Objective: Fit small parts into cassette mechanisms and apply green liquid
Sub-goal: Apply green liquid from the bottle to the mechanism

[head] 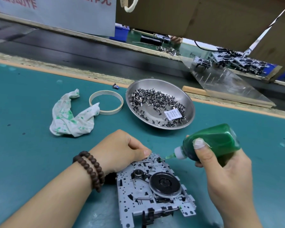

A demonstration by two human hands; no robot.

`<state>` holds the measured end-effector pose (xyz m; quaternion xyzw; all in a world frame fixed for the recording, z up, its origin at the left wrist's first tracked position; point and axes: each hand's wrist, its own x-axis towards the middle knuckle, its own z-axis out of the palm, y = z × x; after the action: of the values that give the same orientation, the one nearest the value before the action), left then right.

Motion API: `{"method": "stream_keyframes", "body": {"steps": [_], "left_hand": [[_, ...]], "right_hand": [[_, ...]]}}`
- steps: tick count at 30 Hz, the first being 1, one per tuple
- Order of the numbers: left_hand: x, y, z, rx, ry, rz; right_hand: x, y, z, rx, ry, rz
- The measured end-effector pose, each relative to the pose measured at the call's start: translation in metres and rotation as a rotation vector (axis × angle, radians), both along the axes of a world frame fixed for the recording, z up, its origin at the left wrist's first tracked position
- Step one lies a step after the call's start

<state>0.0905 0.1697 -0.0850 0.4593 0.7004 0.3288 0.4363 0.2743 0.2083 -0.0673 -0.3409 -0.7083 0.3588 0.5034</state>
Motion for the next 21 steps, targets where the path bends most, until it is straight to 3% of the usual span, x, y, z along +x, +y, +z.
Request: {"method": "stream_keyframes", "body": {"steps": [16,21], "left_hand": [[0.0015,-0.0004,0.0023,-0.003,-0.011,-0.01],[0.0013,0.0011,0.0008,0.009,-0.012,-0.004]], "right_hand": [[0.001,0.0007,0.0002,-0.018,-0.038,-0.021],[0.0008,-0.0001,0.001,-0.047,0.03,0.008]]}}
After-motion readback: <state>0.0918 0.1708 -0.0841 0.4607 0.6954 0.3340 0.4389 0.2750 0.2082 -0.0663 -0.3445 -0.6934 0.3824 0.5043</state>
